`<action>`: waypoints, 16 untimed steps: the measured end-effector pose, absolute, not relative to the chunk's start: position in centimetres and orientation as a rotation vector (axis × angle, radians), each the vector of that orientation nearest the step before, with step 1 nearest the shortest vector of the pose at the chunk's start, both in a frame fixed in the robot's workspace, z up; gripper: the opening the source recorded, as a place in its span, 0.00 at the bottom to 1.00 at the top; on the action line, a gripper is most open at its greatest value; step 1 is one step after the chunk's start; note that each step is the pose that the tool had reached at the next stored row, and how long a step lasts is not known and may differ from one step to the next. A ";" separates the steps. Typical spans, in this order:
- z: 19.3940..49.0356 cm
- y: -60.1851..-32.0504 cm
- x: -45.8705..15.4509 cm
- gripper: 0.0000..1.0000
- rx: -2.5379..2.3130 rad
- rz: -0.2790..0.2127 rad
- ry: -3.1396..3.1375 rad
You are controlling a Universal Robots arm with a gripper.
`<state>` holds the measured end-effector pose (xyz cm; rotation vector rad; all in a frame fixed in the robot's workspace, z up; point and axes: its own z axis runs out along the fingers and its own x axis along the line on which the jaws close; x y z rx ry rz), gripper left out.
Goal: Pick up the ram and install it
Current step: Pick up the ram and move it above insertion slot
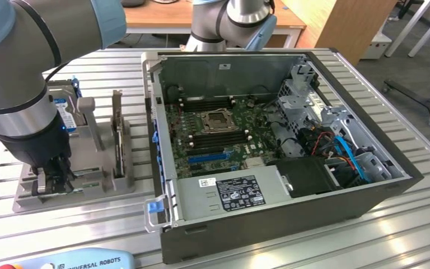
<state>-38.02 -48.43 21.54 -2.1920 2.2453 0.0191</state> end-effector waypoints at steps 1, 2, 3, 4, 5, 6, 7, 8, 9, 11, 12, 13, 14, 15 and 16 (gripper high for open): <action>21.4 -48.4 -38.0 0.29 -2.192 0.019 2.245; 21.2 -48.4 -38.0 0.29 -2.192 0.019 2.245; 21.1 -48.4 -38.0 0.29 -2.192 0.019 2.245; 20.9 -48.4 -38.0 0.29 -2.192 0.019 2.245; 20.8 -48.4 -38.0 0.29 -2.192 0.019 2.245; 20.8 -48.4 -38.0 0.29 -2.192 0.019 2.245; 20.8 -48.4 -38.0 0.29 -2.192 0.019 2.245; 20.8 -48.4 -38.0 0.29 -2.192 0.019 2.245; 20.8 -48.4 -38.0 0.29 -2.192 0.019 2.245; 20.7 -48.4 -38.0 0.29 -2.192 0.019 2.245; 20.5 -48.4 -38.0 0.29 -2.192 0.019 2.245; 20.5 -48.4 -38.0 0.29 -2.192 0.019 2.245; 20.4 -48.4 -38.0 0.29 -2.192 0.019 2.245; 20.3 -48.4 -38.0 0.29 -2.192 0.019 2.245; 20.2 -48.4 -38.0 0.29 -2.192 0.019 2.245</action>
